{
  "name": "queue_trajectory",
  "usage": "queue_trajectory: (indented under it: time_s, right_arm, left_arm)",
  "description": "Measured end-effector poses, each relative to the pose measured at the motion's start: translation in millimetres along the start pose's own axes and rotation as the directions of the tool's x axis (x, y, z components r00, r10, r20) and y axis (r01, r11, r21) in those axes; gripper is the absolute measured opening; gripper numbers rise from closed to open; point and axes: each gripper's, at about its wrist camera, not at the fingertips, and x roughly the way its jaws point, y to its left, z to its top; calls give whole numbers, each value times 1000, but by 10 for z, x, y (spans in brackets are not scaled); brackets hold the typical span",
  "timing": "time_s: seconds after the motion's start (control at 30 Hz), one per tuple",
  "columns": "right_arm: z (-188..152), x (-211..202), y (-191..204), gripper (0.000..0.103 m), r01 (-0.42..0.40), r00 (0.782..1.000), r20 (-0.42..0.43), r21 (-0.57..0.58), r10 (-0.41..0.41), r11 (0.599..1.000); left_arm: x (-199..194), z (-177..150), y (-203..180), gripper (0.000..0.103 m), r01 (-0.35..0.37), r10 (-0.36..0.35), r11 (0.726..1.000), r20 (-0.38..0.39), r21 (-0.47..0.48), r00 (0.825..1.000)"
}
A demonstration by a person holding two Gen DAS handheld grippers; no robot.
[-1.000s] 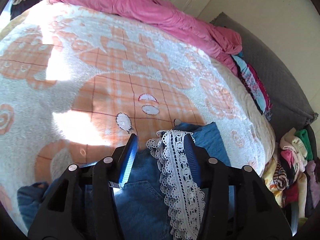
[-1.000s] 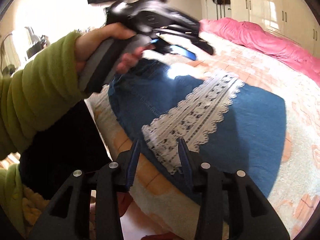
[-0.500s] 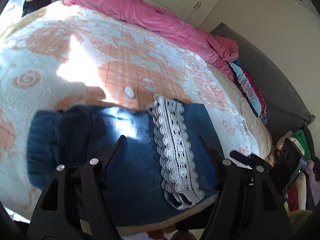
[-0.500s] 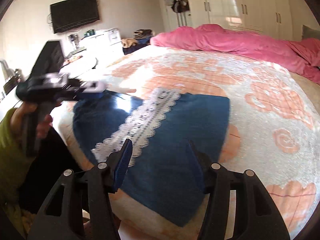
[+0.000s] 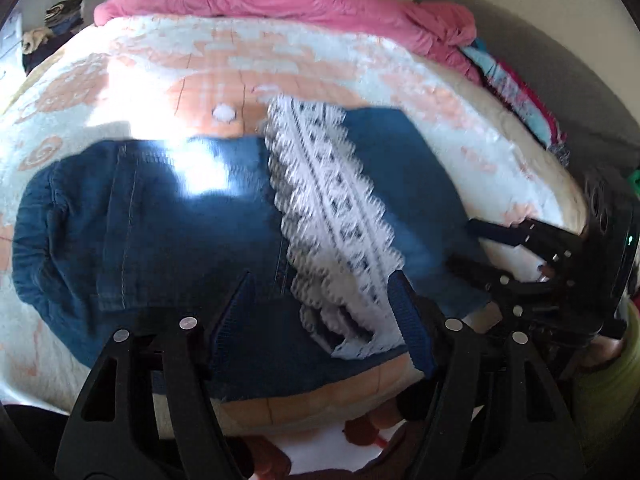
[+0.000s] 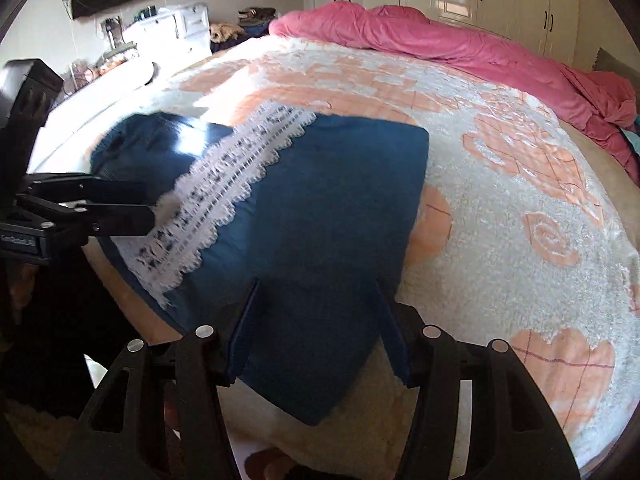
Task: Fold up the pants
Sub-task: 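Release the lace leg with both tools and pull them back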
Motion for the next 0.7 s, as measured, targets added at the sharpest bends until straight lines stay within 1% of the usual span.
queue_trajectory:
  time_s: [0.07, 0.13, 0.2, 0.33, 0.43, 0.47, 0.5, 0.6, 0.67, 0.7]
  right_arm:
    - [-34, 21, -37, 55, -1, 1000, -13, 17, 1, 1000]
    - [-56, 41, -85, 58, -5, 1000, -24, 39, 6, 999]
    - [-84, 64, -151, 58, -27, 999, -31, 77, 30, 997]
    - [-81, 35, -114, 60, -15, 1000, -23, 55, 16, 998]
    - [-45, -61, -106, 60, -46, 999, 22, 67, 45, 997]
    - [-33, -91, -107, 62, -53, 998, 39, 73, 50, 996]
    - [-16, -113, -110, 63, -51, 998, 51, 77, 47, 996]
    - [35, -182, -125, 66, -64, 994, 89, 91, 55, 994]
    - [58, -216, -134, 70, -79, 992, 109, 103, 68, 991]
    - [68, -227, -138, 70, -83, 991, 117, 107, 71, 991]
  left_arm:
    - [79, -56, 19, 61, -19, 20, 1000, -31, 3, 999]
    - [84, -88, 15, 61, -27, 28, 1000, -32, 7, 999]
    - [87, -104, 18, 61, -30, 30, 1000, -34, 7, 999]
    - [73, -115, 15, 61, -25, 25, 1000, -22, 4, 999]
    - [-38, -88, 54, 63, 18, -18, 999, 12, -41, 1000]
    - [-95, -80, 76, 64, 28, -26, 998, 30, -56, 999]
    - [-137, -72, 83, 65, 24, -22, 998, 40, -57, 999]
    - [-230, -73, 96, 66, -21, 24, 999, 62, -44, 998]
    - [-267, -94, 120, 68, -23, 26, 998, 67, -50, 997]
    - [-279, -98, 130, 69, -25, 28, 998, 68, -51, 997]
